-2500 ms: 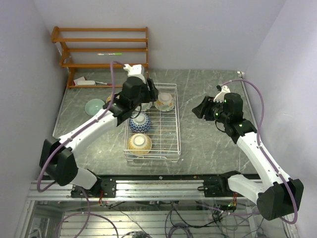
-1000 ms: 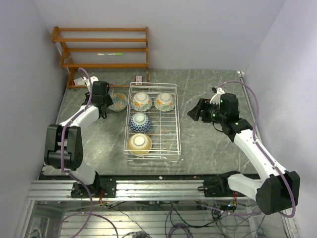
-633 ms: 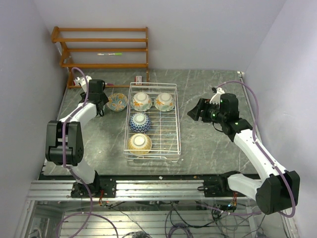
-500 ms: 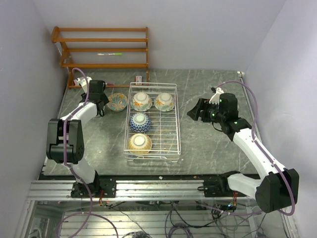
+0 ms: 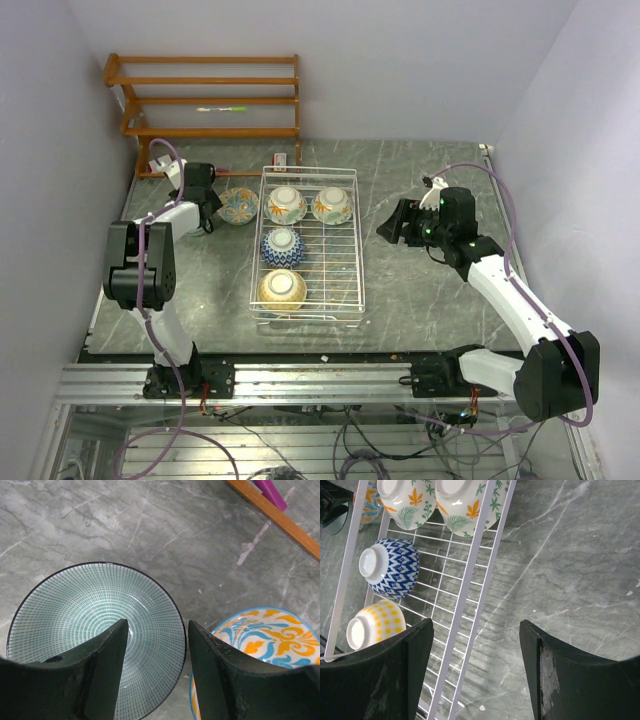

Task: Load the bowls into the dish rack

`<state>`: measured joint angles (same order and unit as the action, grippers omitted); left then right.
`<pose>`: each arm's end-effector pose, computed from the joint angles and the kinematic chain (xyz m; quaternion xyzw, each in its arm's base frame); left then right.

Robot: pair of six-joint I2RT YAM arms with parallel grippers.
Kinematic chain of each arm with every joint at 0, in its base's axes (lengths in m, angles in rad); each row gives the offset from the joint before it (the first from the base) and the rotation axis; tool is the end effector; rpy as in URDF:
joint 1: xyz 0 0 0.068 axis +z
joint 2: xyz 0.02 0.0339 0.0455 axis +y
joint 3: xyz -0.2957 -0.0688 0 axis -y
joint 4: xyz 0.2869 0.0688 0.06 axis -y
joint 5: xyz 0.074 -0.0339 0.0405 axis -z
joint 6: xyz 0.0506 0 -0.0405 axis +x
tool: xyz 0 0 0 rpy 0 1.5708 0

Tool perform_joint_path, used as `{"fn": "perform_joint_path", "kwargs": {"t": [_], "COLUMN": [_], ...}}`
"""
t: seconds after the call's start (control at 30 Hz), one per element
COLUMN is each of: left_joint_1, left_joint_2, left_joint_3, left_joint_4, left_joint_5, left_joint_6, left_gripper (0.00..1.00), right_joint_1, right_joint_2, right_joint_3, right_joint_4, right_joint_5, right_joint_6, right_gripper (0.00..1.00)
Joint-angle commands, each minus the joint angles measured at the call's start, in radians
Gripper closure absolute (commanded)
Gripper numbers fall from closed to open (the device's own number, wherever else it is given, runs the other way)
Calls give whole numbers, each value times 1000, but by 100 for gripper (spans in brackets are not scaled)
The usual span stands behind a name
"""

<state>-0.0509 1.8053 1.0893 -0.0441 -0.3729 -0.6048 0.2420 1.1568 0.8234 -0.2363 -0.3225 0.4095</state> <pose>0.4327 -0.0036 0.1746 -0.3172 0.8486 0.0365 0.4217 0.2821 0.0861 0.2812 -0.0043 0.8693 0.2850 0.4037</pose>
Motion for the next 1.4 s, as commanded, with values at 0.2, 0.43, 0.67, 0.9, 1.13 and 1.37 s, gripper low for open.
{"fn": "perform_joint_path", "kwargs": {"t": [0.2, 0.43, 0.67, 0.9, 1.13, 1.37], "left_joint_1": [12, 13, 16, 15, 8, -151], "left_joint_2": [-5, -74, -154, -384, -633, -751], "left_joint_3": [-11, -77, -143, -205, -199, -249], "left_joint_4": [59, 67, 79, 46, 15, 188], "left_joint_5": [0, -11, -4, 10, 188, 403], "left_joint_6": [-11, -15, -5, -2, -72, -246], "left_gripper": [51, 83, 93, 93, 93, 93], "right_joint_1": [-6, -6, -7, -7, -8, -9], "right_joint_2": [2, -27, -75, -100, -137, -159], "right_joint_3": [-13, -15, -18, -23, -15, 9], "right_joint_4": [36, 20, -8, -18, -38, -64], "right_joint_5": [-2, 6, 18, 14, 21, 43], "right_joint_6": [-2, 3, 7, 19, 29, 39], "right_gripper": [31, 31, 31, 31, 31, 31]}}
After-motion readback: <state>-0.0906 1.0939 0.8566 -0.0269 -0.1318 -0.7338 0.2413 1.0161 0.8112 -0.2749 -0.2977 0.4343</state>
